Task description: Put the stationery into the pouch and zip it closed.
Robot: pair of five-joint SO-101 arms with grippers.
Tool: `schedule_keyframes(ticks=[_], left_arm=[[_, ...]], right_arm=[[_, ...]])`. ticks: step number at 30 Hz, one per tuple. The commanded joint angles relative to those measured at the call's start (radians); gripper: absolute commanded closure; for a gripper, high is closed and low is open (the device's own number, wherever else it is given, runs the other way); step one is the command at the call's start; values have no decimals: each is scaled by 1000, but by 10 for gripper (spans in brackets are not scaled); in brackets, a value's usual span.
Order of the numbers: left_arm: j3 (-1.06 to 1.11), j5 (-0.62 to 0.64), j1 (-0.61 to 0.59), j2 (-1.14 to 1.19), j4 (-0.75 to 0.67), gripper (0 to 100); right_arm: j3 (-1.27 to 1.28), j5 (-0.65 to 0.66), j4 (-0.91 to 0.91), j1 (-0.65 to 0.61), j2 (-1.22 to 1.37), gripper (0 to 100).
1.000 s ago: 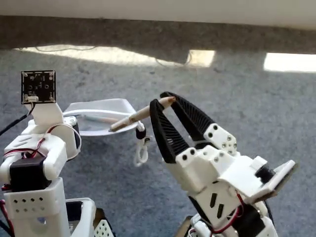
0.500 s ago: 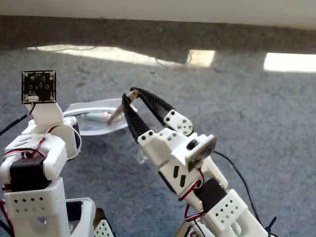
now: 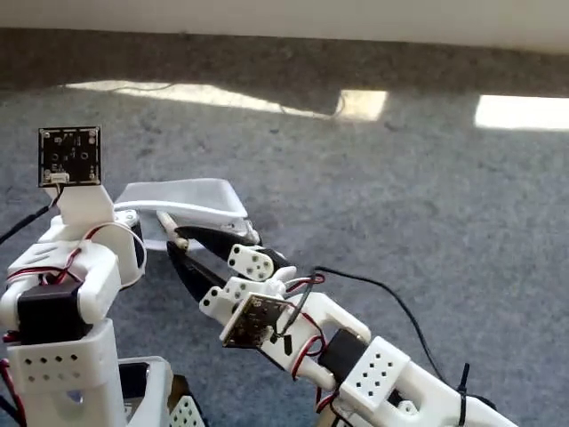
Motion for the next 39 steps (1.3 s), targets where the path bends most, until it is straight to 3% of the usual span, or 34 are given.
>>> schedule_keyframes(ticks=[1, 6, 10, 17, 20, 28, 35, 39], left_arm=[[-27, -9, 13, -13, 3, 993], [-27, -9, -13, -13, 2, 993], [-18, -9, -19, -15, -3, 993], [4, -9, -19, -15, -3, 993], [4, -8, -19, -15, -3, 993], [4, -8, -19, -15, -2, 993], [-1, -8, -19, -15, -3, 993], [-2, -9, -19, -15, -3, 993]], right_arm=[[-10, -3, -7, 10, 74, 935], [-10, -212, 28, 62, 21, 745], [-68, -236, 246, 84, -148, 738], [-320, -456, 734, 205, -375, 738], [-384, -466, 816, 226, -377, 738], [-268, -463, 842, 225, -384, 738], [-274, -462, 1096, 225, -386, 738], [-282, -460, 1056, 226, -377, 738]])
